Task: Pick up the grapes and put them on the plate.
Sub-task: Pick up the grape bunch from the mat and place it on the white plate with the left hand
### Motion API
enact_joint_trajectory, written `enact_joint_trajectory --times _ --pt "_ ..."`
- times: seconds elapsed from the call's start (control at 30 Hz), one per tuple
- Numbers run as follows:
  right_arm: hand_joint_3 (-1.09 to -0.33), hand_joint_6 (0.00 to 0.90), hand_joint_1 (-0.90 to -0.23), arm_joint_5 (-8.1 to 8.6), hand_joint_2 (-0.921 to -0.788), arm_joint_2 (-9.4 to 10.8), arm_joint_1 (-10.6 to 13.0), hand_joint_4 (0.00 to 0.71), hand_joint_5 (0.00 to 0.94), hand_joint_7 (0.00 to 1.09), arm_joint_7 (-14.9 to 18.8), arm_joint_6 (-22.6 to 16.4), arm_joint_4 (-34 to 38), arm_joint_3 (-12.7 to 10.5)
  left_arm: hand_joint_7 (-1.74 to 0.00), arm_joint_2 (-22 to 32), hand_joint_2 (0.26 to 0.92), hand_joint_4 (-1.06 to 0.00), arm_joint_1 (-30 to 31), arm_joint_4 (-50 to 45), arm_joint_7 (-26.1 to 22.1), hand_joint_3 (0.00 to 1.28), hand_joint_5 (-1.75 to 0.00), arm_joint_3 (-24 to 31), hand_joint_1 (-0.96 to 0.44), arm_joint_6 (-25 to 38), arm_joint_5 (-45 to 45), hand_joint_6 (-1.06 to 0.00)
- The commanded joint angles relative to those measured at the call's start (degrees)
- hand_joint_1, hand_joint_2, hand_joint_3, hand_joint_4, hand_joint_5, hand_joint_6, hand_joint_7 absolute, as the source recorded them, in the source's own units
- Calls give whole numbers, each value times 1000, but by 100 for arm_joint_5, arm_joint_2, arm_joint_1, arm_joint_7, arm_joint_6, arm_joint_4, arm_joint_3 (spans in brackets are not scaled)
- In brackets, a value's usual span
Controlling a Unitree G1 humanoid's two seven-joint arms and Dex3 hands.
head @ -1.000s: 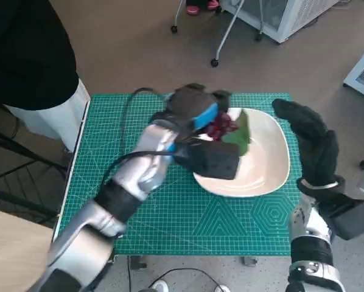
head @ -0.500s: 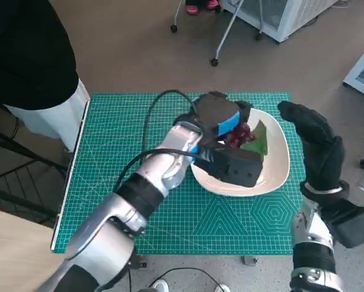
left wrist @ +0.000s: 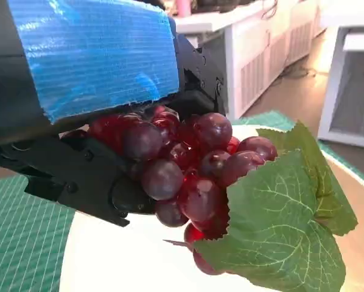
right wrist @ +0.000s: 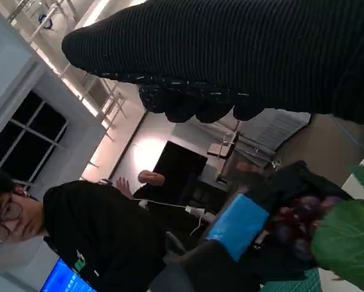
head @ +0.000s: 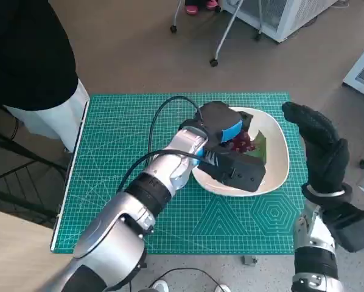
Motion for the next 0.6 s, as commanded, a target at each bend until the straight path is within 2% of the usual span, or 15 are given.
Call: enact_joint_trajectory --times 0.03,0.2,0.23,0.27,0.37,0.4,0.5,0.57,0.6 --pt "-612 192 -433 -68 -921 -16 145 214 0 0 -61 92 18 54 -1351 -115 921 -405 -131 173 28 286 -1498 33 3 -18 -110 -424" --pt "-615 189 -433 -47 -921 -23 134 212 0 0 -56 91 57 77 -1480 -185 921 -335 -66 321 29 350 -1532 40 2 -20 -171 -341" --pt "-616 189 -434 -37 -921 -24 130 212 0 0 -50 90 67 80 -1461 -202 915 -326 -48 346 20 371 -1546 60 20 -25 -207 -319" --pt "-616 188 -437 -30 -921 -24 129 211 0 0 -47 88 72 83 -1357 -218 894 -328 -31 369 7 414 -1564 89 64 -33 -252 -306" --pt "-615 187 -442 -19 -921 -18 134 211 0 0 -46 80 65 94 -724 -251 780 -391 28 420 -51 585 -1595 207 263 -82 -416 -332" --pt "-615 187 -444 -17 -921 -14 139 210 0 0 -47 77 58 98 -567 -256 760 -413 51 432 -67 604 -1587 243 300 -107 -470 -343" --pt "-615 187 -449 -20 -921 -5 152 210 0 0 -54 70 38 110 -328 -262 819 -449 111 467 -74 445 -1498 296 305 -175 -570 -348" --pt "-614 187 -452 -28 -921 -4 156 210 0 0 -60 62 41 114 -247 -264 864 -414 126 495 -66 292 -1344 270 137 -183 -566 -349" --pt "-614 187 -453 -33 -921 -4 158 210 0 0 -64 57 45 114 -221 -267 875 -386 123 511 -74 235 -1208 244 9 -170 -551 -349"
